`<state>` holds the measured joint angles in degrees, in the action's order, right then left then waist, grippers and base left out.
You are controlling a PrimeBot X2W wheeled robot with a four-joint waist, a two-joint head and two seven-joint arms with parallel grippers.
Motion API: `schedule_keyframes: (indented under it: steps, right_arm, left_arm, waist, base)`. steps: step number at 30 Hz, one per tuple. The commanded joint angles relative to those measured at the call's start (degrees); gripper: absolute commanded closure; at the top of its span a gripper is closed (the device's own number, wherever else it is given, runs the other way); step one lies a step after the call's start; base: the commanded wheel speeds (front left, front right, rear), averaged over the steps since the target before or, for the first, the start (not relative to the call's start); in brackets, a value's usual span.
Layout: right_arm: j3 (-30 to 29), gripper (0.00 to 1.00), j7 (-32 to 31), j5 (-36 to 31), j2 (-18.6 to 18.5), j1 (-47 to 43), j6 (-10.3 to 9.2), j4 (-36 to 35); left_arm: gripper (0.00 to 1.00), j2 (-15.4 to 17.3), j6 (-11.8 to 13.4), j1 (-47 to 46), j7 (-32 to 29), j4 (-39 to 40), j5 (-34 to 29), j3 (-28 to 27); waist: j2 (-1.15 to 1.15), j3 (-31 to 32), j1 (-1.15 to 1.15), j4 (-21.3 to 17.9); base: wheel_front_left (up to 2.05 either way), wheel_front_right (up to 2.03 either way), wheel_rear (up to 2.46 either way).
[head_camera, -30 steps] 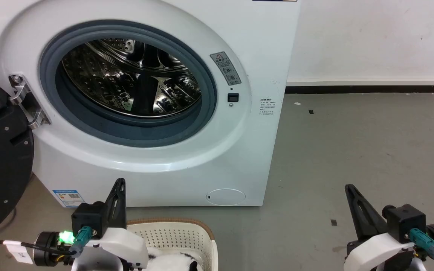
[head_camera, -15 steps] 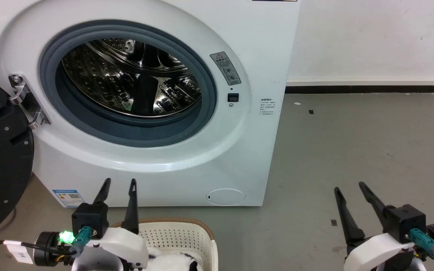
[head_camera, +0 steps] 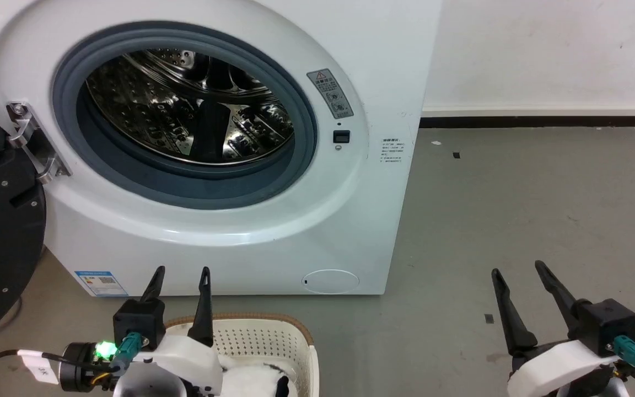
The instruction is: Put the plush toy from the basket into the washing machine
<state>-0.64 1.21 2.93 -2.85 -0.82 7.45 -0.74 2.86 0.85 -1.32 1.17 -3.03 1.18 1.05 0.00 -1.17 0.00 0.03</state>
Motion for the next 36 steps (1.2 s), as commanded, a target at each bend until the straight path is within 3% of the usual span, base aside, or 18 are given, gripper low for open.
schedule_keyframes:
  steps: [1,21,36]
  right_arm:
    - [-0.23,0.00,0.73,1.02,0.00,0.20,0.00,-0.53]
    - [-1.20,0.00,3.11,4.50,-0.01,3.97,0.01,-3.42]
    - [-2.29,0.00,4.89,5.98,-0.01,6.81,0.01,-6.69]
  left_arm:
    - [0.00,0.05,-0.12,-1.32,0.71,-1.10,0.39,0.23]
    - [0.00,1.66,-2.05,-11.68,0.78,-17.61,2.96,2.14]
    - [0.00,3.52,-2.73,-19.44,-5.07,-26.97,3.17,5.71]
  waist:
    - [0.00,-0.47,0.00,-0.03]
    - [0.00,-10.92,0.00,-1.28]
    - [0.00,-21.54,0.00,-1.15]
  base:
    - [0.00,0.00,0.00]
    - [0.00,0.00,0.00]
    - [0.00,0.00,0.00]
